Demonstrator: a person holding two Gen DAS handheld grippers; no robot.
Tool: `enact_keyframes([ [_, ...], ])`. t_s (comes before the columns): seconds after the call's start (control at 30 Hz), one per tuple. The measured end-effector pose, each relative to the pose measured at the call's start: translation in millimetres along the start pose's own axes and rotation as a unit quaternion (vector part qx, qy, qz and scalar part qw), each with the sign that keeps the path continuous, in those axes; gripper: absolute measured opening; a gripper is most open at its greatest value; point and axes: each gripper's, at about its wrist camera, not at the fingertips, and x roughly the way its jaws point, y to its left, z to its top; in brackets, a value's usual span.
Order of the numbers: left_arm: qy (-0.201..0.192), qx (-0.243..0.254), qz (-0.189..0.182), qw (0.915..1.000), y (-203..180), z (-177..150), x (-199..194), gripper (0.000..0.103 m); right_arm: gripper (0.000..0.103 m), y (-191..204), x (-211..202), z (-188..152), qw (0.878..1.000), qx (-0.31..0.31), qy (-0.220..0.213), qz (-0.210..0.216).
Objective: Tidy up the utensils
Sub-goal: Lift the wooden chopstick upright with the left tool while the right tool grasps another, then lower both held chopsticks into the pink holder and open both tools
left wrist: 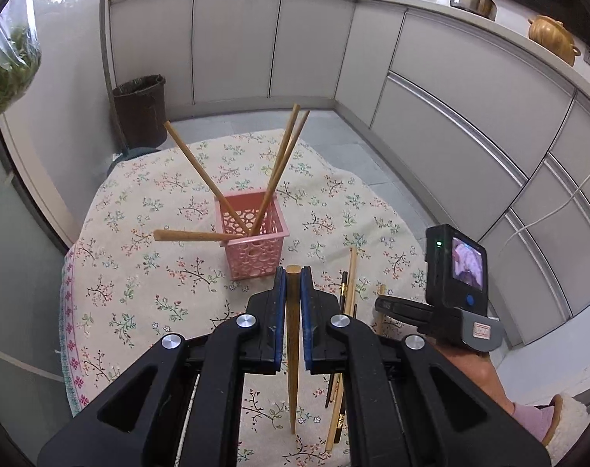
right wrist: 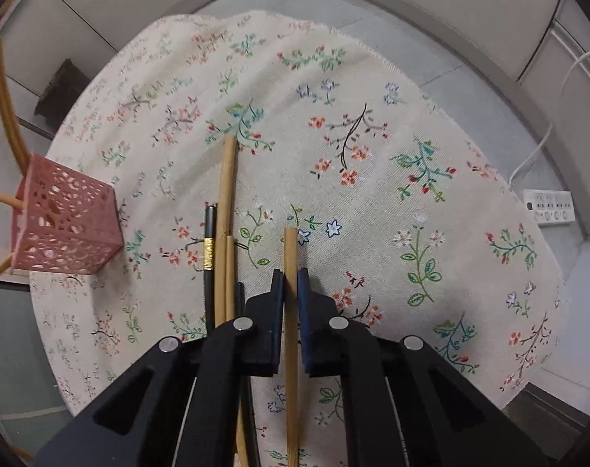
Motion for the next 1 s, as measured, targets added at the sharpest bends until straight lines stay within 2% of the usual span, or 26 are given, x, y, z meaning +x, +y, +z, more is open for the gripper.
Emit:
enact_keyframes([
  [0.3,-0.022,0.011,-0.004,0.9997,-11.0,-0.6,-19.1,0.007,0.007,-5.0,-83.3,-15.9,0.994,-0.032,-0.068,0.080],
  [0.4,-0.030,0.015,-0.003,0.9994,-13.9,-1.8,-26.3,0.007,0.007,-7.0,-105.5,-20.8,0.990,-0.047,-0.077,0.106],
  [0.7,-0.048,0.015,-0.003,0.9987,-20.7,2.3,-39.9,0.007,0.008,-23.3,-181.5,-27.0,0.973,-0.074,-0.167,0.137],
  [1.0,-0.076,0.004,-0.013,0.9970,-22.7,26.4,-52.3,0.007,0.008,-30.8,-231.8,-8.8,0.958,-0.058,-0.222,0.173],
])
